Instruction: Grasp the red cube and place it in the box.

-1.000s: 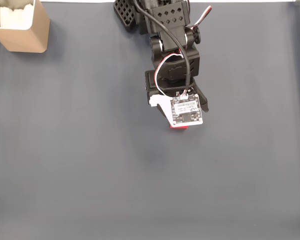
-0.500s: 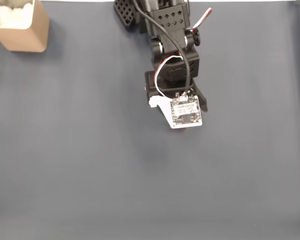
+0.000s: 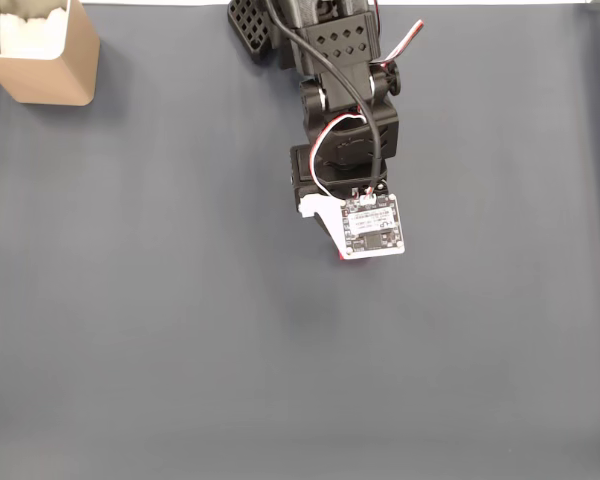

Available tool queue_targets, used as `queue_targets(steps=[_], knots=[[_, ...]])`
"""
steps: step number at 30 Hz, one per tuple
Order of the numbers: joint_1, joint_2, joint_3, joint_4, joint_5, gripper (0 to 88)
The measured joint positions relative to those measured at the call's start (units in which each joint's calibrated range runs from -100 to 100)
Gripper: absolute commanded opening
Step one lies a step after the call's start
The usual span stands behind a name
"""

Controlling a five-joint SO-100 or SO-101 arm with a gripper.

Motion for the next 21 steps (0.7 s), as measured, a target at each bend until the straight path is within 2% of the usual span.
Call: queue_targets(steps=[9,21], knots=[[0.00,0.09,-0.09,0.00,0.00,6.3],[0.00,0.09,-0.09,0.00,0.00,5.0]])
